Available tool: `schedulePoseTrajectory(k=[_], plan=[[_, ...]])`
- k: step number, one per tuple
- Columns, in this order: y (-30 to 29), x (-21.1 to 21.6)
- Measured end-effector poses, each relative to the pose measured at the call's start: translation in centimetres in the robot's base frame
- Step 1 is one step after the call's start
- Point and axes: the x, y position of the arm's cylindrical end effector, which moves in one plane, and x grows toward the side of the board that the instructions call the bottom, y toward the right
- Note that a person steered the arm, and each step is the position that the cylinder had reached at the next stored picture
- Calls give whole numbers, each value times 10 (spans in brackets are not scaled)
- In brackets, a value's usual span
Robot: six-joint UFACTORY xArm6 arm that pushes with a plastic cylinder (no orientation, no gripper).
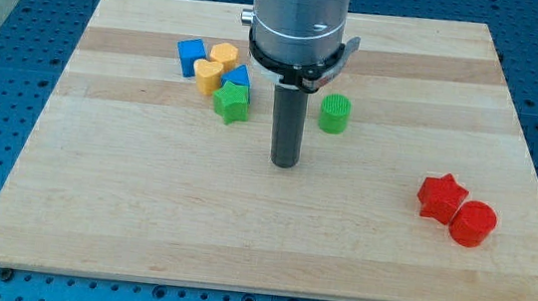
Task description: Separate the green circle from the green star
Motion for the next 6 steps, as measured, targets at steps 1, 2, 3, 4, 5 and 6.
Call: schedulePoseTrajectory(k=[1, 2, 3, 4, 5, 6], plan=[[0, 0], [-7, -9], [-70, -20], [-74, -20], [-74, -20], [-104, -24]])
